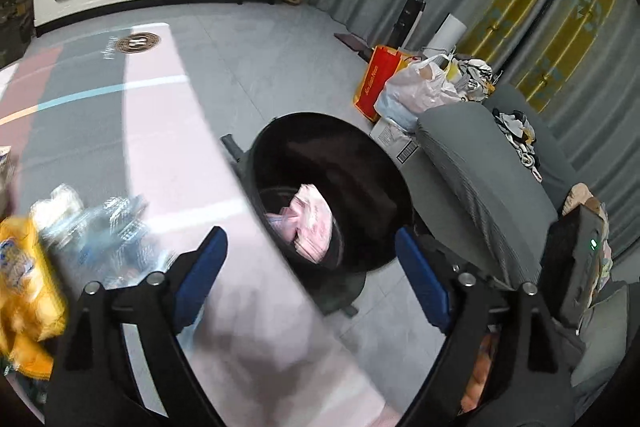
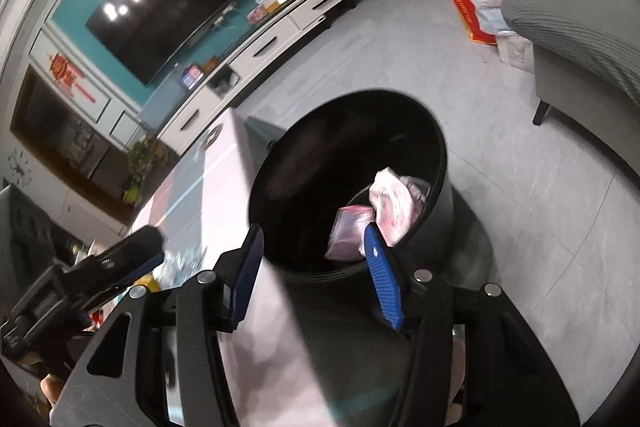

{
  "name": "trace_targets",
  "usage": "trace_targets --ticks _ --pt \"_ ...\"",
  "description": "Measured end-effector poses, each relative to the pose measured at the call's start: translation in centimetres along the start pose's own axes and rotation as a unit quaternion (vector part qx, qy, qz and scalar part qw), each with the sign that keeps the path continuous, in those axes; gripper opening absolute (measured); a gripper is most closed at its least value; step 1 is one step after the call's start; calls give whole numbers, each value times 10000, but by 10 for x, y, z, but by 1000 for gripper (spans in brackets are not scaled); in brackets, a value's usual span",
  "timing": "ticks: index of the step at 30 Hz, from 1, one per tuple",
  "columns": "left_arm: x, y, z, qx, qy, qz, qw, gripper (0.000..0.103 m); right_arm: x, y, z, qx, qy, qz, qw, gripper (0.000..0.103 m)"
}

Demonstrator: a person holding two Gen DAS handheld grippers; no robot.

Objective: Collect trash
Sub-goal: 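Carry both pink bags over the black bin and open both tools, then grasp the yellow chip bag with the left tool while the right tool grasps the dark green bag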

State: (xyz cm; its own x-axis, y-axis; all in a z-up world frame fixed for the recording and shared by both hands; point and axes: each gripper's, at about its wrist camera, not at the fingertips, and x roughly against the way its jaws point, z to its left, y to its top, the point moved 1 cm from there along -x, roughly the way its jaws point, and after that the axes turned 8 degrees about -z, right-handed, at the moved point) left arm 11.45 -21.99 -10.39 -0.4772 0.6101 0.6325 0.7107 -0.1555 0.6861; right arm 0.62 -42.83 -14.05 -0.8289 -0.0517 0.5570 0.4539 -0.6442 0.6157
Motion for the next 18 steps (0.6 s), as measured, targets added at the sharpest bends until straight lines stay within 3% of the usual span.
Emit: trace_targets --ticks 6,9,13,18 --pt "87 -24 37 232 54 -433 9988 90 17 -26 36 473 274 281 9981 53" --pt "133 -30 64 409 470 -824 9946 91 23 -35 58 660 446 395 9960 53" --pt "189 -43 107 789 1065 -1271 9830 93 27 -49 90 930 665 538 9920 54" --pt "232 -68 154 1257 1569 -1405 9694 93 21 -77 129 1326 940 868 9829 54"
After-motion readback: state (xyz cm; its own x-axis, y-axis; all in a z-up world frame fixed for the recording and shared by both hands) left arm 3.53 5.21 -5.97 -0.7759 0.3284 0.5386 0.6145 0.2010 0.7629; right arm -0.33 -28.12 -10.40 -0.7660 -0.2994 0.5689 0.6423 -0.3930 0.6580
